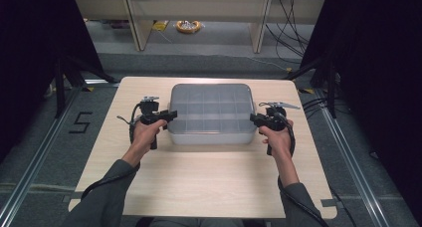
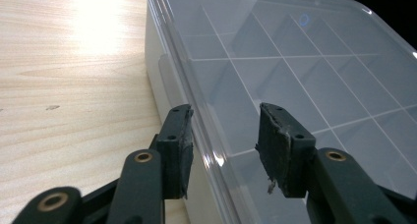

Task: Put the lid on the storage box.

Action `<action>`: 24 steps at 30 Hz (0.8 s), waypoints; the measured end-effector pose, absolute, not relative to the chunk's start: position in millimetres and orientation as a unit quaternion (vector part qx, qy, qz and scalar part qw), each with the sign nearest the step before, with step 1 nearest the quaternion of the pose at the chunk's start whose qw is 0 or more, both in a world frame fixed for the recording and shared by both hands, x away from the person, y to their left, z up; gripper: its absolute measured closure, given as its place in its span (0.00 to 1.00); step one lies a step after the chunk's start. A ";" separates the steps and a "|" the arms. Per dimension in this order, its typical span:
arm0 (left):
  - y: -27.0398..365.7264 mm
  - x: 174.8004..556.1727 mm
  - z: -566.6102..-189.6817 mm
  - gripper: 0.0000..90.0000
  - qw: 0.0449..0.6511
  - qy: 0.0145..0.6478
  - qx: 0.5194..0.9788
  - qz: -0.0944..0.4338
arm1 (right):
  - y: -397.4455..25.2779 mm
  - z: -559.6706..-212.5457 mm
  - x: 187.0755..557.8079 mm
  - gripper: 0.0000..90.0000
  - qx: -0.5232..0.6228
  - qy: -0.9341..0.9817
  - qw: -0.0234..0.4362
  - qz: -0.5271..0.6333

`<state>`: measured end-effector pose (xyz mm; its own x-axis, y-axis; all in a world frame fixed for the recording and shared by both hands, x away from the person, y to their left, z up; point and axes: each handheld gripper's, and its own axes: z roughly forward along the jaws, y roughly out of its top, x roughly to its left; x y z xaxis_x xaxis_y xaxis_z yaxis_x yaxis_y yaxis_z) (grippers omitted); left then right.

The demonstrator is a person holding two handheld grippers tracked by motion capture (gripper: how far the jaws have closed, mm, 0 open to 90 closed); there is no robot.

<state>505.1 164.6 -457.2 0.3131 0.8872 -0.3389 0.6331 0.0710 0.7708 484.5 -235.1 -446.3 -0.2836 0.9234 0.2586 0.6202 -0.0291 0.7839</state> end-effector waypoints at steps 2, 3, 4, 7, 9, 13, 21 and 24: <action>164.2 507.6 -456.9 0.63 0.459 0.571 0.666 0.140 | -232.6 -446.9 482.1 0.75 0.572 0.673 0.178 0.434; 165.6 508.8 -456.3 0.63 0.452 0.568 0.673 0.140 | -233.3 -446.8 481.2 0.76 0.568 0.678 0.179 0.431; 164.8 510.3 -456.4 0.63 0.455 0.571 0.668 0.141 | -232.8 -446.7 479.6 0.76 0.569 0.679 0.182 0.427; 164.8 512.4 -455.9 0.63 0.452 0.572 0.670 0.141 | -230.7 -448.7 478.0 0.78 0.566 0.679 0.195 0.426; 163.9 513.1 -455.7 0.63 0.454 0.574 0.667 0.141 | -230.1 -451.1 478.1 0.78 0.571 0.673 0.198 0.426; 162.2 512.8 -454.6 0.63 0.449 0.574 0.668 0.149 | -227.3 -449.7 477.1 0.80 0.578 0.667 0.198 0.426; 160.9 514.2 -454.8 0.61 0.452 0.576 0.665 0.149 | -226.8 -449.4 475.5 0.77 0.592 0.657 0.190 0.427; 161.1 516.4 -455.7 0.59 0.453 0.582 0.659 0.145 | -232.6 -454.2 475.4 0.70 0.583 0.655 0.188 0.441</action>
